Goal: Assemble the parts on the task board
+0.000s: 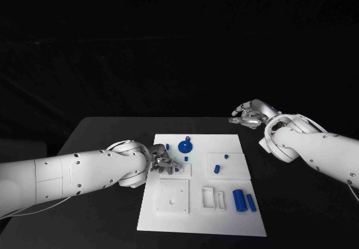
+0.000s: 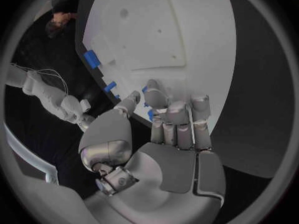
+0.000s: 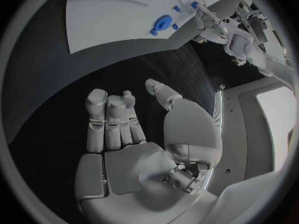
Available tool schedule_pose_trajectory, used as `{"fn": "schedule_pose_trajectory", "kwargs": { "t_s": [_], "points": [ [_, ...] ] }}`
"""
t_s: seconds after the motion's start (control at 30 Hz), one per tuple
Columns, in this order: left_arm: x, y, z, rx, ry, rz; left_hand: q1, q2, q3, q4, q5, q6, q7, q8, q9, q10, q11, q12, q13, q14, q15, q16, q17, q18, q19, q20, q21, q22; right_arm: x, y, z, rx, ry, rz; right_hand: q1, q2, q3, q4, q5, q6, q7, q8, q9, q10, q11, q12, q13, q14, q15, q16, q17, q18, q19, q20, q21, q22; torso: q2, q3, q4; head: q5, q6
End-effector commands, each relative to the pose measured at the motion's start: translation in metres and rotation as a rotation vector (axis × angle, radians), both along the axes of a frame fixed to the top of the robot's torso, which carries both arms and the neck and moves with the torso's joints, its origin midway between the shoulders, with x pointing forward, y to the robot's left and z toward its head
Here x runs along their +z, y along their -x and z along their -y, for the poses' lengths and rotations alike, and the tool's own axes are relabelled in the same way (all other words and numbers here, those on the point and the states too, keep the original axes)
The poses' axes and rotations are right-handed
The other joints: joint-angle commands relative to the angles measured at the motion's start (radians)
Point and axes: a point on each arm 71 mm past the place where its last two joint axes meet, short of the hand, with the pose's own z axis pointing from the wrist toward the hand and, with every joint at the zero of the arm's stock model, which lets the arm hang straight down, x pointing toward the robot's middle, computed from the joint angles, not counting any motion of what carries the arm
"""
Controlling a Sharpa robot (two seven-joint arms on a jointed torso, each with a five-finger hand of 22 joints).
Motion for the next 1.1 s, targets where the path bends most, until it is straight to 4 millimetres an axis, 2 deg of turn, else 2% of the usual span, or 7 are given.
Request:
{"fn": "schedule_pose_trajectory", "kwargs": {
  "t_s": [0.03,0.27,0.53,0.63,0.77,1.03,1.1],
  "points": [
    [0.000,0.002,-0.003,0.009,0.015,-0.011,0.002,-0.018,0.005,0.014,-0.006,-0.005,-0.001,-0.002,0.000,-0.001,-0.005,0.005,-0.003,-0.003,-0.005,0.007,-0.003,0.009,-0.007,-0.137,-0.005,0.001,-0.001,0.000,0.000,0.010,-0.001,-0.006,0.008,0.000,-0.002,0.003,-0.003,0.000,0.006,-0.003,-0.001,-0.003,-0.003,0.007,-0.002,0.006,-0.003,-0.007,-0.001,0.085,0.005,0.000,-0.007,0.001,0.000,0.0000,0.0001,-0.001,0.000],
    [0.006,0.004,-0.010,0.040,0.069,-0.015,0.018,-0.044,0.018,0.031,-0.005,-0.015,0.002,-0.006,0.000,-0.007,-0.002,0.000,-0.010,-0.010,-0.003,0.003,-0.010,0.010,-0.009,-0.136,-0.007,0.001,-0.001,0.000,0.002,0.006,-0.002,-0.006,0.007,0.000,-0.003,0.004,-0.004,0.000,0.006,-0.003,-0.001,-0.003,-0.003,0.007,-0.002,0.006,-0.003,-0.007,-0.001,0.085,0.005,0.000,-0.007,0.001,-0.001,0.0001,0.0010,-0.002,0.005],
    [0.042,-0.016,-0.017,0.118,0.163,0.105,0.085,-0.118,0.063,0.054,0.014,-0.070,0.023,-0.043,-0.010,-0.031,0.017,-0.067,-0.055,-0.031,0.014,-0.058,-0.050,0.001,-0.018,-0.125,-0.042,-0.021,-0.002,0.000,0.004,-0.001,-0.001,-0.006,0.006,0.001,-0.004,0.005,-0.003,-0.001,0.006,-0.003,-0.001,-0.003,-0.003,0.007,-0.002,0.006,-0.003,-0.007,-0.001,0.085,0.006,0.000,-0.007,0.001,0.000,-0.0004,0.0003,-0.002,0.016],
    [0.054,-0.028,-0.022,0.127,0.158,0.157,0.107,-0.122,0.063,0.051,0.023,-0.114,0.038,-0.066,-0.016,-0.043,0.030,-0.089,-0.068,-0.035,0.027,-0.078,-0.063,-0.005,-0.022,-0.121,-0.055,-0.029,-0.002,0.000,0.006,-0.003,0.000,-0.007,0.007,0.001,-0.004,0.005,-0.003,-0.001,0.006,-0.003,-0.002,-0.002,-0.003,0.008,-0.002,0.006,-0.003,-0.007,-0.001,0.085,0.006,0.000,-0.007,0.001,-0.001,-0.0002,0.0018,-0.003,0.017],
    [0.059,-0.041,-0.026,0.129,0.119,0.183,0.143,-0.104,0.055,0.032,0.063,-0.198,0.068,-0.106,-0.026,-0.072,0.060,-0.125,-0.087,-0.045,0.056,-0.117,-0.083,-0.015,-0.034,-0.112,-0.079,-0.042,-0.002,0.000,0.005,-0.002,-0.001,-0.006,0.007,0.001,-0.004,0.005,-0.003,-0.002,0.006,-0.004,-0.002,-0.002,-0.003,0.008,-0.003,0.006,-0.003,-0.007,-0.002,0.085,0.006,0.000,-0.007,0.001,-0.001,0.0003,0.0029,-0.002,0.018],
    [0.062,-0.064,-0.033,0.125,0.031,0.153,0.142,-0.100,0.046,0.046,0.061,-0.206,0.073,-0.108,-0.023,-0.076,0.065,-0.142,-0.097,-0.038,0.061,-0.130,-0.090,-0.019,-0.034,-0.110,-0.089,-0.049,-0.002,-0.001,0.003,0.003,-0.002,-0.007,0.007,0.001,-0.004,0.005,-0.002,-0.002,0.006,-0.004,-0.002,-0.002,-0.003,0.008,-0.003,0.007,-0.003,-0.007,-0.002,0.085,0.006,0.000,-0.007,0.001,0.001,-0.0007,-0.0004,0.004,0.021],
    [0.062,-0.070,-0.034,0.120,0.006,0.131,0.149,-0.110,0.042,0.045,0.040,-0.210,0.074,-0.109,-0.022,-0.077,0.066,-0.147,-0.099,-0.037,0.062,-0.134,-0.092,-0.020,-0.034,-0.110,-0.092,-0.050,-0.002,-0.001,0.002,0.003,-0.002,-0.007,0.007,0.001,-0.004,0.005,-0.001,-0.002,0.006,-0.004,-0.002,-0.002,-0.003,0.008,-0.003,0.007,-0.003,-0.007,-0.002,0.085,0.006,0.000,-0.007,0.001,0.002,-0.0004,-0.0008,0.003,0.021]
  ]
}}
